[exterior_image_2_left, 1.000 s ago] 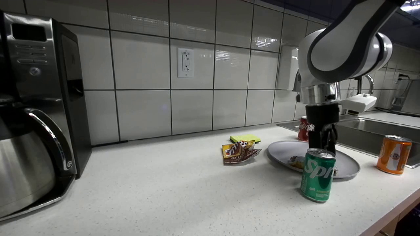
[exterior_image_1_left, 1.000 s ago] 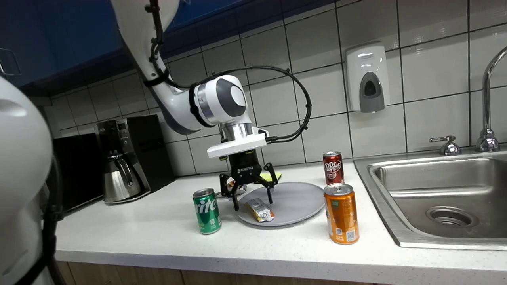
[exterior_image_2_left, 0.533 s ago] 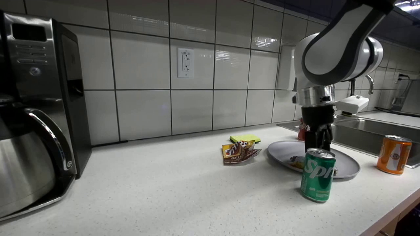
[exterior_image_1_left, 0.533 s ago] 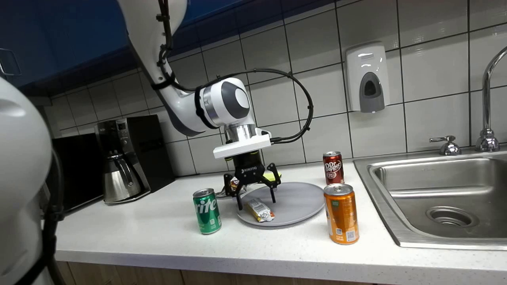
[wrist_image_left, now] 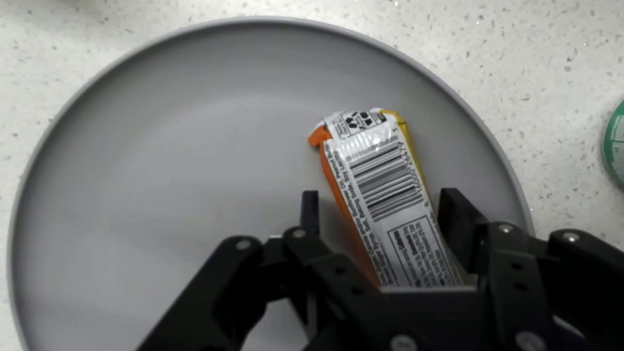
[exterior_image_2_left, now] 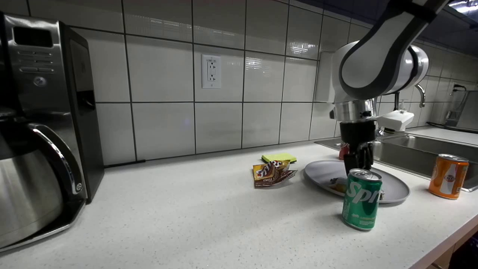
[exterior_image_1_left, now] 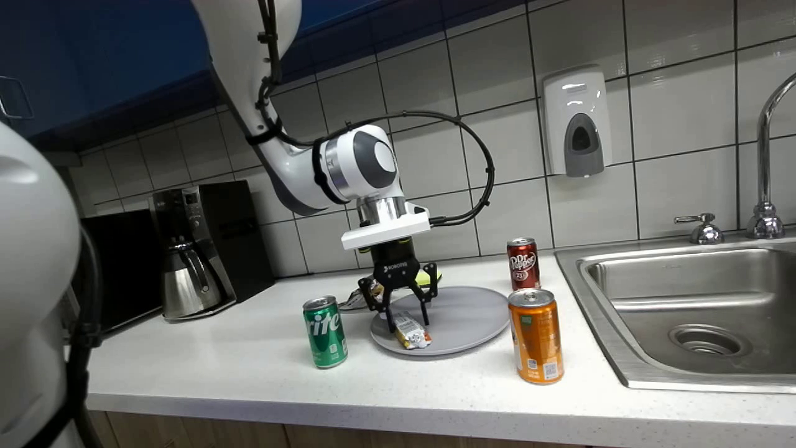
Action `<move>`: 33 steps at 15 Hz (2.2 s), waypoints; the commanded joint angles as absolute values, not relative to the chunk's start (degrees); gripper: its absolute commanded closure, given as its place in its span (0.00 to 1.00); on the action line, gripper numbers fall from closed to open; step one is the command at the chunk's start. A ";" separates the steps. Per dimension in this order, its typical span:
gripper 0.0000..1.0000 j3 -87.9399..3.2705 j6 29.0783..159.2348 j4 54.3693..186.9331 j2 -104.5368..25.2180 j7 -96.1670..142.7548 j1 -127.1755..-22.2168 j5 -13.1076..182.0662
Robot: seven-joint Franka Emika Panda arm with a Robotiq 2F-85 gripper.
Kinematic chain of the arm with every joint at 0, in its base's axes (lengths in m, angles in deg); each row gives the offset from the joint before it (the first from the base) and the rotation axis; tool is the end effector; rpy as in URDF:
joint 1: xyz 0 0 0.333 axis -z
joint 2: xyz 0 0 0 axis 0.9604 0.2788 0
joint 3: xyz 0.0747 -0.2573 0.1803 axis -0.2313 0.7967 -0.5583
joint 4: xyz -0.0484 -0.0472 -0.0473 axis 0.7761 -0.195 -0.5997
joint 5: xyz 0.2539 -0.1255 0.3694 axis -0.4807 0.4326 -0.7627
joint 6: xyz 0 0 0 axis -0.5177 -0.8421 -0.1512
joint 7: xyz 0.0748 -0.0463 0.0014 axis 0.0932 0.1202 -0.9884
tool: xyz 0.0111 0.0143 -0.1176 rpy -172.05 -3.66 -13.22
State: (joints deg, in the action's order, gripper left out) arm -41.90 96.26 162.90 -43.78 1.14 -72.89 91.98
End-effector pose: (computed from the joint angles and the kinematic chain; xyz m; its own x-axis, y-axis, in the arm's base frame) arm 0.5307 -0.0545 0.1593 0.9171 0.3368 -0.2131 0.3550 -0.9334 0.0526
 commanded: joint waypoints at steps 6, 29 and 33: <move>0.83 -42.93 97.39 162.55 -43.86 -0.61 -71.18 91.45; 0.83 -41.13 91.67 154.74 -48.79 -2.35 -68.76 88.65; 0.83 -40.69 90.13 150.03 -46.15 -3.55 -67.65 87.89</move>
